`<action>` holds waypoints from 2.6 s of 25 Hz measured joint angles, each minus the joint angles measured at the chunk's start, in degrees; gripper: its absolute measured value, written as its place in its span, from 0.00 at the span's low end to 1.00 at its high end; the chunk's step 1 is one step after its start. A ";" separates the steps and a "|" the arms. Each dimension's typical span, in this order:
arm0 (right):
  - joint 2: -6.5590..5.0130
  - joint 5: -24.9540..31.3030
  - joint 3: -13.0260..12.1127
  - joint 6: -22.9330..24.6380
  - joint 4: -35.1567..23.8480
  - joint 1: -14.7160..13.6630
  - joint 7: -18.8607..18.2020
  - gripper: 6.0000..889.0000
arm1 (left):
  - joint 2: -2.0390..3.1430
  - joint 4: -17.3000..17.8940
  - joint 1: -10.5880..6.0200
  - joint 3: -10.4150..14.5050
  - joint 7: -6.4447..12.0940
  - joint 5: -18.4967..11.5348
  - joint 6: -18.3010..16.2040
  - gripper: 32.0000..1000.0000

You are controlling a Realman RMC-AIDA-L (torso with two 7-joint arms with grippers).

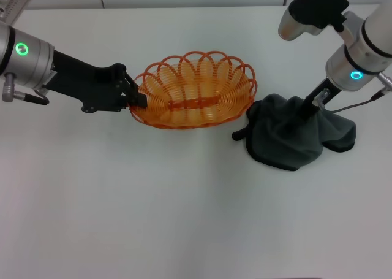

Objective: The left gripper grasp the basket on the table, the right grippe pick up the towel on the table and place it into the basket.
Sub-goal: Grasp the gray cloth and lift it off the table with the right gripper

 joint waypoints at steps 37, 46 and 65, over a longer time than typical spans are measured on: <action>0.61 -0.07 -3.69 1.21 0.01 -0.05 0.00 0.66 | -0.09 0.00 0.17 0.09 0.13 0.22 -0.01 0.07; 0.62 0.28 -3.42 1.70 -0.15 -0.48 0.36 0.23 | -0.02 0.00 0.35 0.09 0.17 0.27 -0.03 0.07; 0.45 0.64 -3.14 0.91 -0.53 -0.48 -0.66 0.08 | 0.08 -0.16 0.99 0.17 0.22 0.26 -0.16 0.07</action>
